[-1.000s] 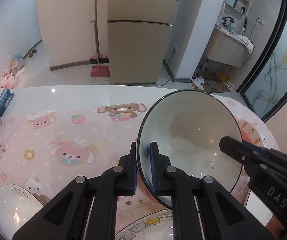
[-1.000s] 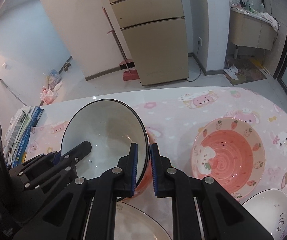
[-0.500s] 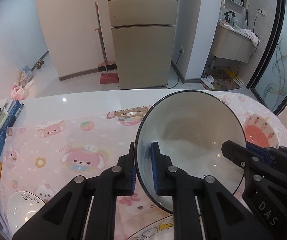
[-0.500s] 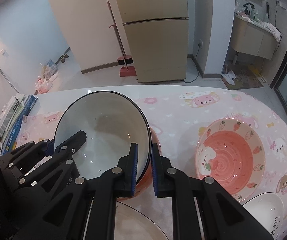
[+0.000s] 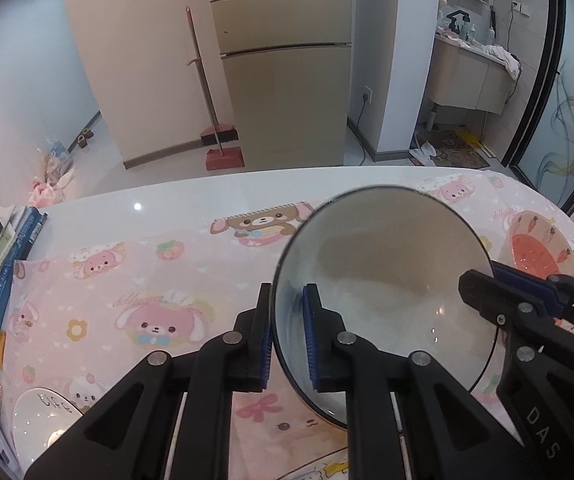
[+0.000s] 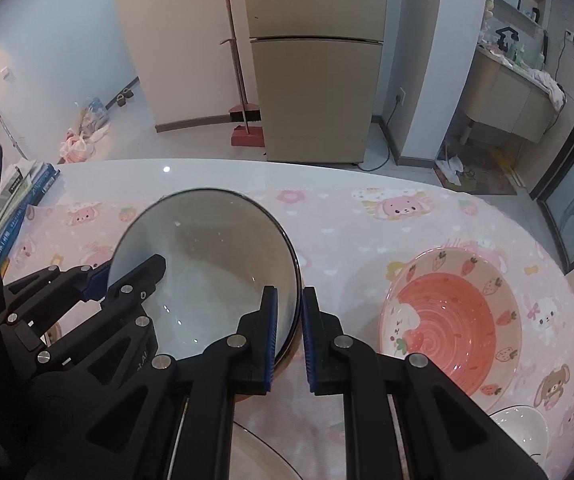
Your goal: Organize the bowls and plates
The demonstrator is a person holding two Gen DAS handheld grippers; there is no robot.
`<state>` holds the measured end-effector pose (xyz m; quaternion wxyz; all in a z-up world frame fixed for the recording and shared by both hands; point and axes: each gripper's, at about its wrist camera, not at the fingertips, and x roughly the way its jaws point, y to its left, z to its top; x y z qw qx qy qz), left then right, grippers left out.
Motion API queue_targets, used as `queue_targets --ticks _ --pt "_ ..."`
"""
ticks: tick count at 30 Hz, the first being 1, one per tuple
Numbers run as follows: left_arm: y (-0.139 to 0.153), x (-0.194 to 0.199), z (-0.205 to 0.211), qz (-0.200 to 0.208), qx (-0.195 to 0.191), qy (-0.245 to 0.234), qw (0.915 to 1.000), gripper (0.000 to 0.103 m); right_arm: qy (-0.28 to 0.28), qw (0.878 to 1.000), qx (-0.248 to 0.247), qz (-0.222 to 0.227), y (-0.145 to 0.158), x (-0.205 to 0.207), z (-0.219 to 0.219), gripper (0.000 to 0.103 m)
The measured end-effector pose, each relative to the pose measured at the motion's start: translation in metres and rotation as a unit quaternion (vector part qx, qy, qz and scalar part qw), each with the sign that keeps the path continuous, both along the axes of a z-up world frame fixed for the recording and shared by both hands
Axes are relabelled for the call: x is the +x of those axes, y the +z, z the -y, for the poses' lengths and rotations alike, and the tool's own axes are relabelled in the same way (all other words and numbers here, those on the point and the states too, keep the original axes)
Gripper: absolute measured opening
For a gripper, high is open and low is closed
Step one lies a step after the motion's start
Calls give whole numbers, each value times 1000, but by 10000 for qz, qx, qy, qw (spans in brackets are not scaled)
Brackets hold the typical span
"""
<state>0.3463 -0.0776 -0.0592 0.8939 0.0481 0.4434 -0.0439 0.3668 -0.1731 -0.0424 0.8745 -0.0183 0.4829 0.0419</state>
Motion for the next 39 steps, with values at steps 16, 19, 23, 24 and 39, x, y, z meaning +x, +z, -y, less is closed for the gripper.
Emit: queue_targets --ticks 16,19,23,24,39 --pt "6 2 -12 24 -323 23 9995 12 -47 9998 194 84 7 1 10 14" --pt "9 1 -15 52 -406 45 9992 12 -77 9993 322 156 10 1 16 14" --pt "10 1 -17 72 -559 15 9984 8 -47 9985 518 175 11 3 19 9" --pt "10 0 -17 79 -541 0 9985 8 -58 9982 564 175 10 3 20 9" --pt "20 -1 -28 247 -1008 52 9946 7 -490 9683 2444 -178 -10 17 63 8"
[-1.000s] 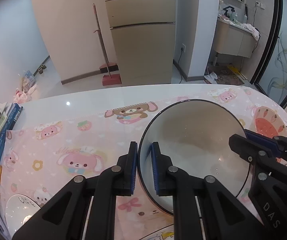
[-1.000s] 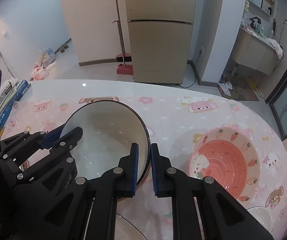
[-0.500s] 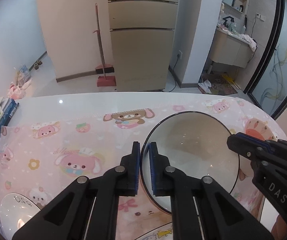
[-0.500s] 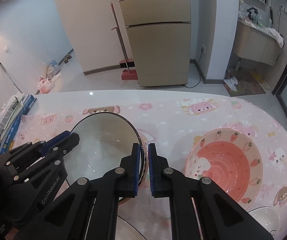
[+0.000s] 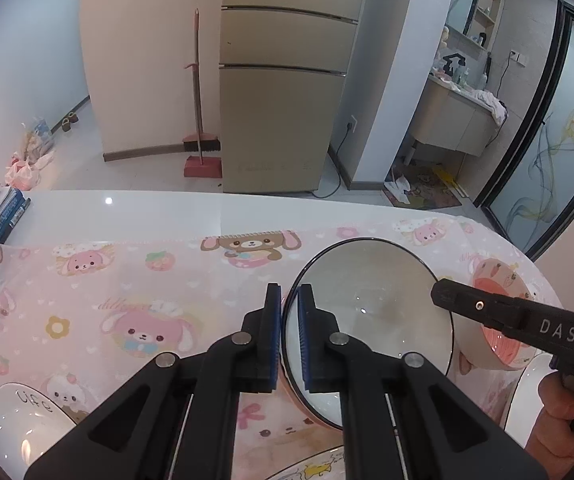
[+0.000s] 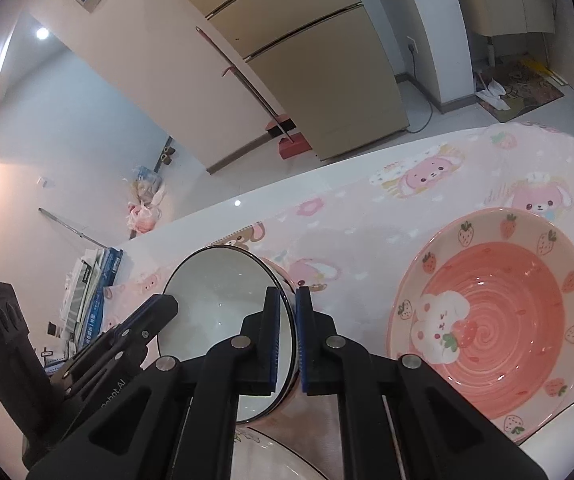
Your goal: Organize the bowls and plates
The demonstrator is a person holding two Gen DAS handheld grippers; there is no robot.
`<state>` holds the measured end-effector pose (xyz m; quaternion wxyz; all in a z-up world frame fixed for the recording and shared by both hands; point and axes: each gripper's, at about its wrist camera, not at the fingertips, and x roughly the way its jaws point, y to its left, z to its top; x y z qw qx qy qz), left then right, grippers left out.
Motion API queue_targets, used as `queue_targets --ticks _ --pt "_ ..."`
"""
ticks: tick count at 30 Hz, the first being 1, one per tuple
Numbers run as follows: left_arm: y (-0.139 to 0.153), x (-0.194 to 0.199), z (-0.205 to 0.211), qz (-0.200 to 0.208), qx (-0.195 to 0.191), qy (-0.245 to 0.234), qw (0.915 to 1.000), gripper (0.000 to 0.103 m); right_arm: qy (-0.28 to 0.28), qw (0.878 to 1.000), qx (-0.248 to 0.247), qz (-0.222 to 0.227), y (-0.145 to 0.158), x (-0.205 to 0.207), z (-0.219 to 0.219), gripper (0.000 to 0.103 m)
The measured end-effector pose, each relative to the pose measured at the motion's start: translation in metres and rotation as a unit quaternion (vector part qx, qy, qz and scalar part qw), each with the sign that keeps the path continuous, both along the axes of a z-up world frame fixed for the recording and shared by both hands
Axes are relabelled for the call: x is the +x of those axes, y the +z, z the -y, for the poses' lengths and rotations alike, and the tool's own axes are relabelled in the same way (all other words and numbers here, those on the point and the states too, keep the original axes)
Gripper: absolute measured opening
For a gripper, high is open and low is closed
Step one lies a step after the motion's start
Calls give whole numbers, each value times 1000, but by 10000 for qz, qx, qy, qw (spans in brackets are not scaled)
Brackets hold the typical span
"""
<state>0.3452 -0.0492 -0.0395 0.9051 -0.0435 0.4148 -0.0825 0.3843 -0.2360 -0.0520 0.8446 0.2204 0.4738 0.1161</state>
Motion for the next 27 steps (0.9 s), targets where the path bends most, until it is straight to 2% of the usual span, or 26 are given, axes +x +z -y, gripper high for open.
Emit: queue_targets --ticks 3,6,10,19,25,26,27 --pt "2 -1 0 93 -6 47 9999 7 -7 10000 -44 32 2 -3 -3 8" --pt "11 -4 0 273 79 100 9995 7 -38 9994 -239 250 12 -7 -5 8" --pt "11 -2 -4 221 8 163 9996 12 -24 9978 -470 473 25 -13 -6 8" --pt "-1 3 -3 120 167 227 9995 15 151 9987 -434 197 7 -3 -8 8" --pt "3 2 0 129 198 255 9994 15 95 9977 -600 293 14 -8 -9 8" --pt "8 -1 0 196 176 239 9994 21 89 9972 -656 349 20 -10 -8 8" --pt "14 -4 2 284 160 214 9992 37 91 9970 -665 394 25 -12 -7 9"
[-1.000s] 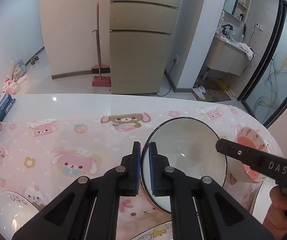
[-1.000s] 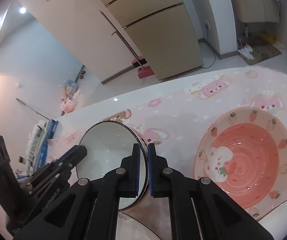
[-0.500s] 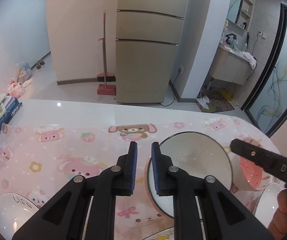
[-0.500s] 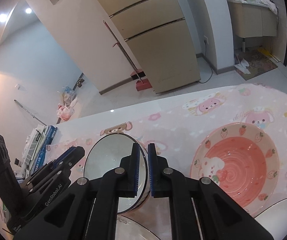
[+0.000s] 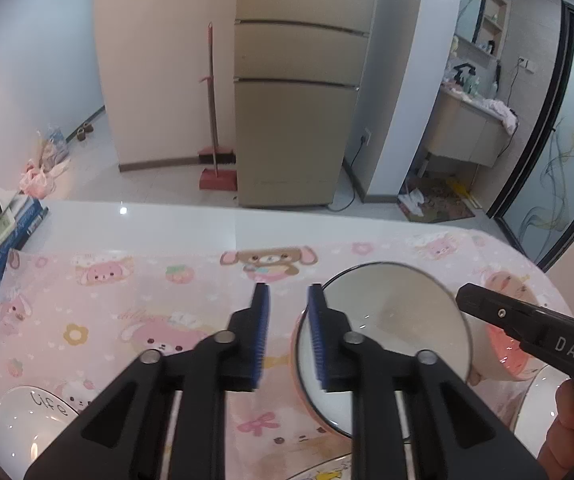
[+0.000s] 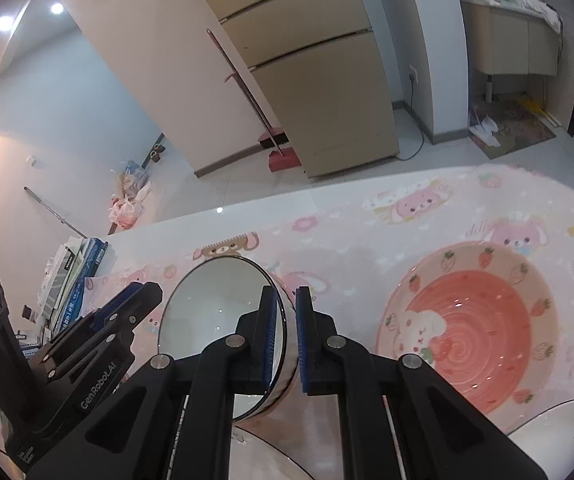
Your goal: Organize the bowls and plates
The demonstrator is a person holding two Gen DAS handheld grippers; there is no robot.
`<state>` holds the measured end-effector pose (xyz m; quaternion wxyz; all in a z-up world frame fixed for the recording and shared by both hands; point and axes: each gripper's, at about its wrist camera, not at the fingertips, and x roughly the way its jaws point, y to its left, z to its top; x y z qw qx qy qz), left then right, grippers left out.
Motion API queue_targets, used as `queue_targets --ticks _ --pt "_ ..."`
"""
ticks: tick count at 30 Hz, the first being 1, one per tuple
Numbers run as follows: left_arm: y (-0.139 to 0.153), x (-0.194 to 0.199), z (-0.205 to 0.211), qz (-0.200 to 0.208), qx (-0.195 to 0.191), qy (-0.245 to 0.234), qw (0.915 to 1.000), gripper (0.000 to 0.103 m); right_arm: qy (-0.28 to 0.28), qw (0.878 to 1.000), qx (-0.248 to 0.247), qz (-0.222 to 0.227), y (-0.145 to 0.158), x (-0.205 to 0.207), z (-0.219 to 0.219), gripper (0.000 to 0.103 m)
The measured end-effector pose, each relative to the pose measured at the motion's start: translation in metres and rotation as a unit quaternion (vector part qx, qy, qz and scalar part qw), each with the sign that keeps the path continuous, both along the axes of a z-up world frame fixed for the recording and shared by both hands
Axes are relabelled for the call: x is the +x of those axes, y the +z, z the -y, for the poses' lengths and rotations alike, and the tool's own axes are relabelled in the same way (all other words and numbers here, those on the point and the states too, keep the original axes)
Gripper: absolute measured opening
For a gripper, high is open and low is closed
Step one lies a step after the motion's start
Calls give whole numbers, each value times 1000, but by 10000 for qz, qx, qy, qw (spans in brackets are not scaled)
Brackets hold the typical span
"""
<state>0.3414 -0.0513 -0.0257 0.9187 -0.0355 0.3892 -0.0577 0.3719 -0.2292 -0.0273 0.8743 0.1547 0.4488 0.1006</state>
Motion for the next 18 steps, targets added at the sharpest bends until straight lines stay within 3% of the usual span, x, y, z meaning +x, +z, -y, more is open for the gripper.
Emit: queue_targets --ticks 1,2,3,5,7,9,14,18 --pt "5 -4 1 97 -10 -23 9999 48 1 10000 0 66 6 -3 2 9" --pt "13 -9 3 250 -26 -51 9997 66 -14 9999 -13 164 16 -8 4 9" --pt "20 -14 5 393 -39 -70 9992 70 -37 9997 -51 249 24 -12 6 9" --pt "34 -24 10 553 -92 -147 9983 71 -156 9980 -255 557 45 -25 12 17" --pt "46 -32 12 672 -184 -260 9972 77 -391 9941 -533 856 67 -40 21 38" --pt "60 -42 17 869 -166 -278 9957 81 -643 9881 -756 1173 89 -58 31 52" --pt "93 -63 35 1295 -123 -419 9906 101 -1052 9714 -1185 1767 129 -98 57 57" --pt "112 -72 65 1480 -53 -588 9872 102 -1484 9639 -1122 1905 143 -117 84 59"
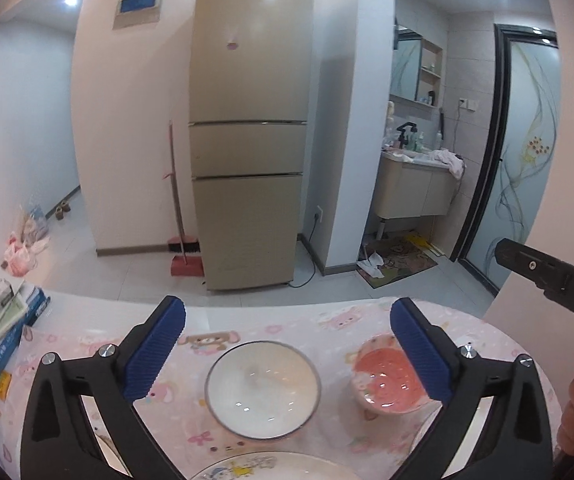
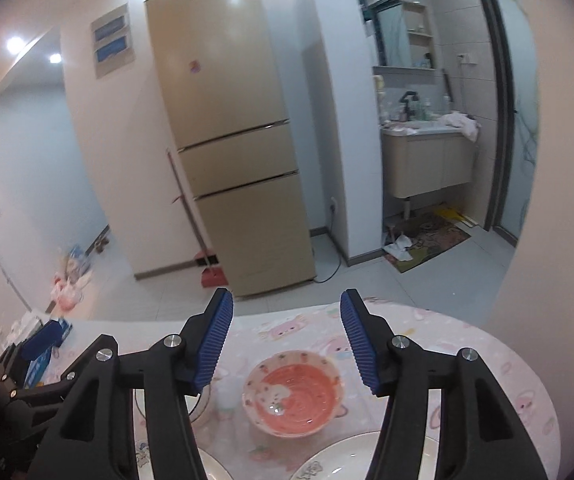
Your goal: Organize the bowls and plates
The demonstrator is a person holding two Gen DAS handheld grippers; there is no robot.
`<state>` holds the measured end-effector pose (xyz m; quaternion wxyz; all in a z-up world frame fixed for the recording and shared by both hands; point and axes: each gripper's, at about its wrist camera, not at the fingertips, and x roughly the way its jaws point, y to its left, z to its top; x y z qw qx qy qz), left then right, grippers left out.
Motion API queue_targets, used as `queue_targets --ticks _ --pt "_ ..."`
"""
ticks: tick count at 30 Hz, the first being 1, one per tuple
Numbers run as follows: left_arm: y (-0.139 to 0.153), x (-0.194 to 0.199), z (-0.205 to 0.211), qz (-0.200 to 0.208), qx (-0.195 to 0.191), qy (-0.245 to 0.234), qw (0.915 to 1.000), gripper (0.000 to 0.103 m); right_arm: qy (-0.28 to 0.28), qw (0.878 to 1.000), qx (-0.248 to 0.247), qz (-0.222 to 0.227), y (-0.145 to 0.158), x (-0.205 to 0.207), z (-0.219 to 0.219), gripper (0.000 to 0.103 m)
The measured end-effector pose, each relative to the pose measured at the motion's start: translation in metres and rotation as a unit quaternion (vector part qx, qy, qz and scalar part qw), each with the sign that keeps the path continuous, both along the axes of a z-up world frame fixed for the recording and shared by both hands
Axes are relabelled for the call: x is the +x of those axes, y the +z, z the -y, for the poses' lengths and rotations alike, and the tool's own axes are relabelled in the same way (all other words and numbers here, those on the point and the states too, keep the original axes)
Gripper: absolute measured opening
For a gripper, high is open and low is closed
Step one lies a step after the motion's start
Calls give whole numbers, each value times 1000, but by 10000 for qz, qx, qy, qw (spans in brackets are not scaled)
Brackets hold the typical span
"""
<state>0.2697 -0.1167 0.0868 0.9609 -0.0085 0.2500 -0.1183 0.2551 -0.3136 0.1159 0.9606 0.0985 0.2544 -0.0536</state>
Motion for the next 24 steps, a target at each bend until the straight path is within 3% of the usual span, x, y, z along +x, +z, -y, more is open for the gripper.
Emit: queue_targets --ticks 4,7,11,16,19,24 --pt "22 2 31 34 -39 -142 9999 102 -285 9995 97 46 3 -13 27 63" --pt "22 13 48 -301 -225 -197 9991 102 -451 9989 83 -76 -1 -13 45 64" --pt "-4 28 69 -718 -495 -350 9956 102 -529 9961 596 -374 -16 -2 77 64" --pt "-47 42 90 -1091 -12 -337 9935 102 -448 9895 1058 -881 -48 20 98 64" --pt "-66 52 91 -1377 -76 -316 9899 95 -241 9823 1390 -1234 -73 36 104 64" --pt "-94 64 91 -1926 -93 -287 9808 68 -80 9715 1653 -1695 -110 56 101 64"
